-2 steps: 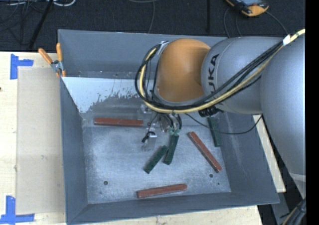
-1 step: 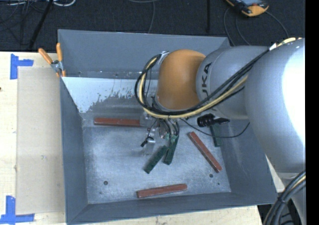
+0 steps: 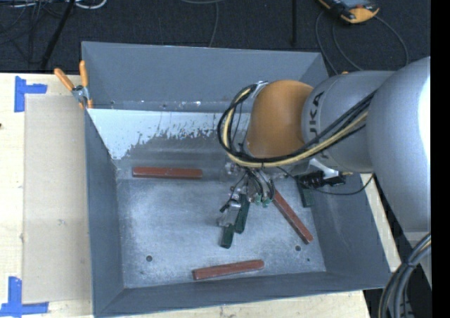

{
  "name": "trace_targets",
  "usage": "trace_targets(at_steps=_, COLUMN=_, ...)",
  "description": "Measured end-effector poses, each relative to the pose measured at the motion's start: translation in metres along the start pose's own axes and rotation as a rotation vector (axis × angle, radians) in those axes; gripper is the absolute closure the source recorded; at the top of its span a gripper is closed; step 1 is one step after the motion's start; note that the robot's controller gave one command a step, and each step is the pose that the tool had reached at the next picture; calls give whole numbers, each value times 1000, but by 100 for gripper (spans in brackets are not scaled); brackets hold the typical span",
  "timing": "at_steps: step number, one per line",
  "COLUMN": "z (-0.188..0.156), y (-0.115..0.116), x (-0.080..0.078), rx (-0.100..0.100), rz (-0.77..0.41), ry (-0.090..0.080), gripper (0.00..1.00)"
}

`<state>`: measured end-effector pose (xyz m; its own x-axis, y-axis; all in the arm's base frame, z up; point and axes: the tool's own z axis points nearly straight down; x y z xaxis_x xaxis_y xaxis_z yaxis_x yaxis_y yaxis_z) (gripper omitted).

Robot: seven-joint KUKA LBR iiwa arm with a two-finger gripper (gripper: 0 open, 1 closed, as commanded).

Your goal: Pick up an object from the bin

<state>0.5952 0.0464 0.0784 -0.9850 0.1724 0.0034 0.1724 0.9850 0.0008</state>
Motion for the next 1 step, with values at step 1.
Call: trace_targets(at_steps=1, z=3, y=-31, x=0, rx=4, rz=21, ry=-1, gripper=0)
